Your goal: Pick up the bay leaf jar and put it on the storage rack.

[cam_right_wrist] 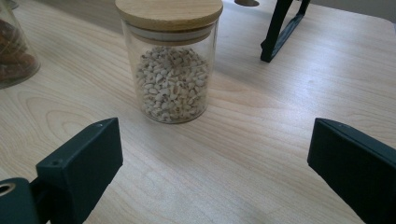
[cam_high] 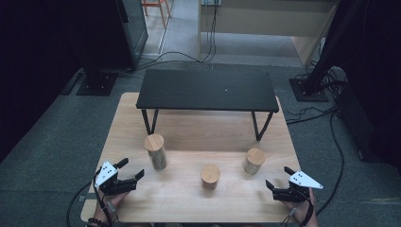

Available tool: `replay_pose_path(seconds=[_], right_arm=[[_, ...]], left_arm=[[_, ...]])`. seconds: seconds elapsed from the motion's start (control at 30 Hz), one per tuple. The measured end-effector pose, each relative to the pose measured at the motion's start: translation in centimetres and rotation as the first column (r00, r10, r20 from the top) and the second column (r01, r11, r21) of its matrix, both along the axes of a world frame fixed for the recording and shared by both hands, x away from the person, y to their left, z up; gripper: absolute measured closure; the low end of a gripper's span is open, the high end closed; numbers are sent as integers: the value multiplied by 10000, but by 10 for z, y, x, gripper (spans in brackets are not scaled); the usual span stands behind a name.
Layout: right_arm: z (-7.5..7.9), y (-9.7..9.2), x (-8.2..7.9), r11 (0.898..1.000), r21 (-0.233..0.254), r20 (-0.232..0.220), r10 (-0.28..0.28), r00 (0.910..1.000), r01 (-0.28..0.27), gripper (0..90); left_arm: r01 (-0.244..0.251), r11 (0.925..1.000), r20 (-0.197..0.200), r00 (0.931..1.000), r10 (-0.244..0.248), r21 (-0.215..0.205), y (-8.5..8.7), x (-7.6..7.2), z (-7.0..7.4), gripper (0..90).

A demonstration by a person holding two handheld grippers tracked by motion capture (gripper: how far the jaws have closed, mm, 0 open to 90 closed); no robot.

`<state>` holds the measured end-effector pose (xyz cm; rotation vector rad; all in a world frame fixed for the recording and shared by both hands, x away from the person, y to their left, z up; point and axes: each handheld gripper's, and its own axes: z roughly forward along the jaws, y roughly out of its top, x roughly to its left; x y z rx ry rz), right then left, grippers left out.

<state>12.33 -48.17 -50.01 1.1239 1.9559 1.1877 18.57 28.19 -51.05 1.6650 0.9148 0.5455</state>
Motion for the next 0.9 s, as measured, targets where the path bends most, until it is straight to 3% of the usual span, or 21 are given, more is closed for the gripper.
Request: replay_pose_path(seconds=[0.03,0.1,0.3,0.53,0.9], right_arm=[[0,1,0,10000,-47,-3,8,10000,-8,31],[0,1,0,10000,-64,-3,-12,10000,12,31],[0,-1,0,10000,72,-30,-8,10000,8,27],[0,-1,1,10000,-3,-32,49,10000,-49,27],[1,1,2,9999,-114,-73,129,9999,-130,19]], left_arm=[[-215,9997,-12,9998,216,105,-4,-1,1,121],[-324,9990,-27,9995,324,297,-8,-2,3,11],[-39,9998,-182,9998,42,186,-6,2,5,13],[-120,9999,-144,9998,120,3,-4,2,7,13],[186,9998,30,9998,-187,117,-14,13,19,13]])
